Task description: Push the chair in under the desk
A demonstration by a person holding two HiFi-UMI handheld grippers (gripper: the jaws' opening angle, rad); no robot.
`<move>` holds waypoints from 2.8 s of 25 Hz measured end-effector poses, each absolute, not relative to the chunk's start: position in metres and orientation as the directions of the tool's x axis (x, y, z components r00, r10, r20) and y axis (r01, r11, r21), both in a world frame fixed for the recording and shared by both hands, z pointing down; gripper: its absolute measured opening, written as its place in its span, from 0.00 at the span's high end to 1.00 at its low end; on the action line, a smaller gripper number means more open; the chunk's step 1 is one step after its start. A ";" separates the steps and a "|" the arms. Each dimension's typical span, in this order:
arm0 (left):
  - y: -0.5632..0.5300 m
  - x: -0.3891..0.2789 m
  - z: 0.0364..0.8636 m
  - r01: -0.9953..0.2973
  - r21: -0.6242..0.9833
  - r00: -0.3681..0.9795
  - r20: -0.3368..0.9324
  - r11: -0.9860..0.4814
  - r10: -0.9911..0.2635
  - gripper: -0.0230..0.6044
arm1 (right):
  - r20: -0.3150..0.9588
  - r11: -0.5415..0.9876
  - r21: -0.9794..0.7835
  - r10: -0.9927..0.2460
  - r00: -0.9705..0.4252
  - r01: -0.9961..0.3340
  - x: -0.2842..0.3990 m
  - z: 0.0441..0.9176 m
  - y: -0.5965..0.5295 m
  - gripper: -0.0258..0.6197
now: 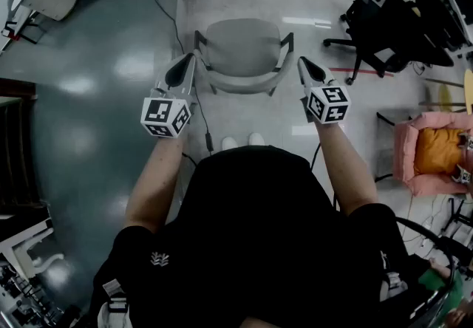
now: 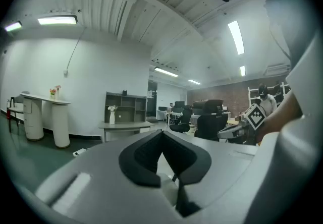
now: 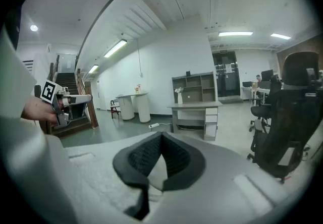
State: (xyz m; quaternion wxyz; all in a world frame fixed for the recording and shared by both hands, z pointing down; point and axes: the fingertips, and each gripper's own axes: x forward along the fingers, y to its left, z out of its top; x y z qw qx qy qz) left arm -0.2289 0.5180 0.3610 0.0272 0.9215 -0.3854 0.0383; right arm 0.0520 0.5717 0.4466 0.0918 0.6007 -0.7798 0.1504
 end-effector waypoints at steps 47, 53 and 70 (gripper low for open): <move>0.548 -0.178 0.687 0.032 -0.155 0.668 0.738 -0.987 -0.094 0.56 | 0.863 0.797 0.051 -0.339 -0.376 -0.602 -0.077 0.713 0.584 0.49; 0.543 -0.159 0.714 0.061 -0.124 0.604 0.795 -0.990 -0.062 0.59 | 0.889 0.833 0.066 -0.299 -0.346 -0.549 -0.066 0.730 0.570 0.62; 0.470 -0.126 0.714 0.054 -0.060 0.542 0.840 -0.997 -0.021 0.64 | 0.892 0.888 0.056 -0.249 -0.377 -0.456 -0.036 0.734 0.493 0.63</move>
